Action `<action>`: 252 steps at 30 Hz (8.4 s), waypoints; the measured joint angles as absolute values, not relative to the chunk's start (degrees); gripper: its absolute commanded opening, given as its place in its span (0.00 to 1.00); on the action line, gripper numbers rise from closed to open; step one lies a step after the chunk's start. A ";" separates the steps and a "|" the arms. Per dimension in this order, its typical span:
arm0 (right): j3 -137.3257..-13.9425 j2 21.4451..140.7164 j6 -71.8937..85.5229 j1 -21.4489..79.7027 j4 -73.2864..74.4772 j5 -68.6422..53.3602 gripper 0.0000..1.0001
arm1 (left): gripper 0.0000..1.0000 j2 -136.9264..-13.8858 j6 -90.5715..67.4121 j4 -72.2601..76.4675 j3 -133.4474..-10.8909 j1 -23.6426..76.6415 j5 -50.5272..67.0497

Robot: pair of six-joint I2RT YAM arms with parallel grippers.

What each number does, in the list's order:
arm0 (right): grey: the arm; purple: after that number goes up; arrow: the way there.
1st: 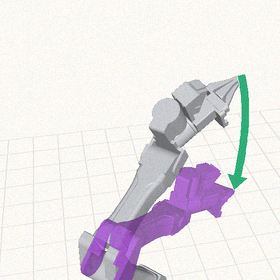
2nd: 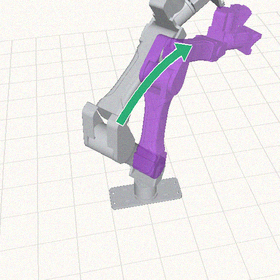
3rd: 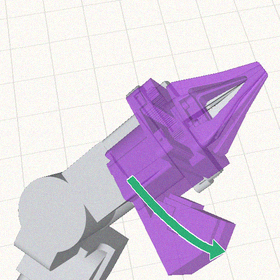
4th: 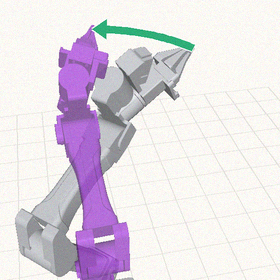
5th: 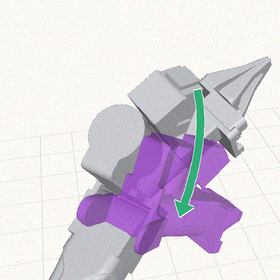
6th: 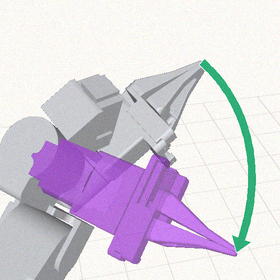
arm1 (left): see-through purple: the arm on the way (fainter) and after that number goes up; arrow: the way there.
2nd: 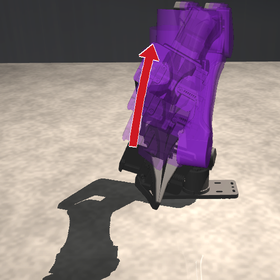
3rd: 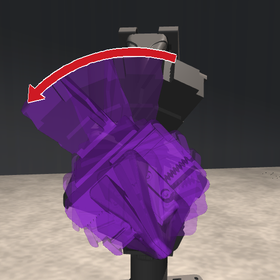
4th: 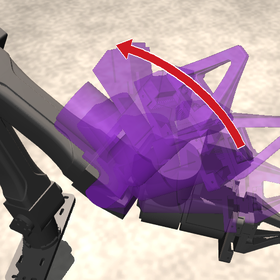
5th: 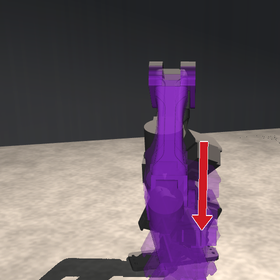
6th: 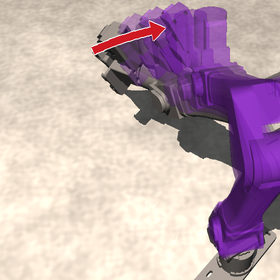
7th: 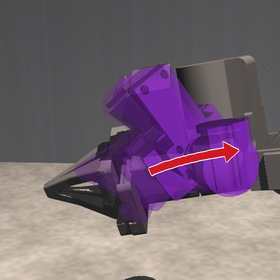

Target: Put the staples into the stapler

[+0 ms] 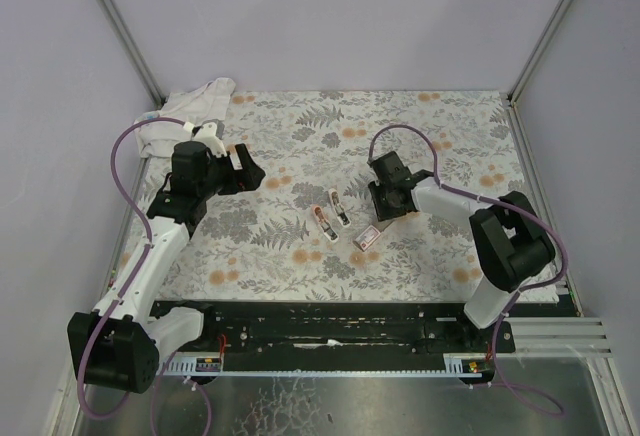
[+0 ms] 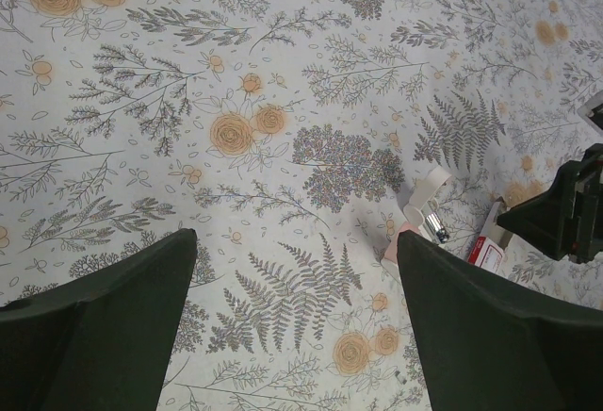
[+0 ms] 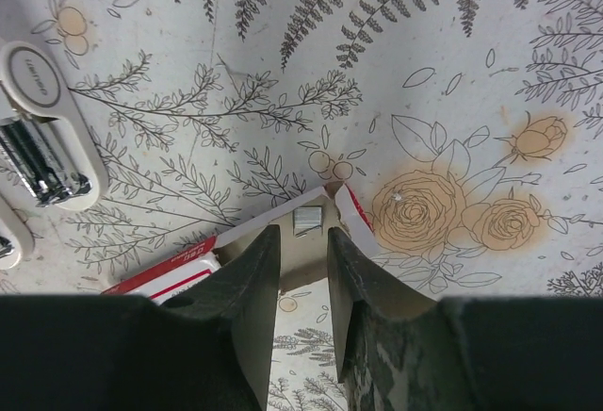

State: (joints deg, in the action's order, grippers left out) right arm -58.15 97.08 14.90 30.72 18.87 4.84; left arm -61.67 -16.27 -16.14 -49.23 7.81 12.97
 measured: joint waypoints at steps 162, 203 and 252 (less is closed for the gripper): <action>-35.40 66.00 79.09 31.73 -39.20 -57.52 0.48 | 0.06 -48.77 3.03 26.30 -29.30 53.58 18.72; -36.12 43.66 21.58 29.82 13.28 -6.52 0.67 | 0.03 -85.95 4.62 -10.61 -46.26 59.11 9.10; -42.28 69.71 33.61 49.69 26.39 3.75 0.62 | 0.92 -65.30 -3.92 -10.76 -53.87 17.80 15.29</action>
State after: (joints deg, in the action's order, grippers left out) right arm -42.28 69.71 33.61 49.69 26.39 3.75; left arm -65.30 -3.92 -10.76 -53.87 17.80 15.29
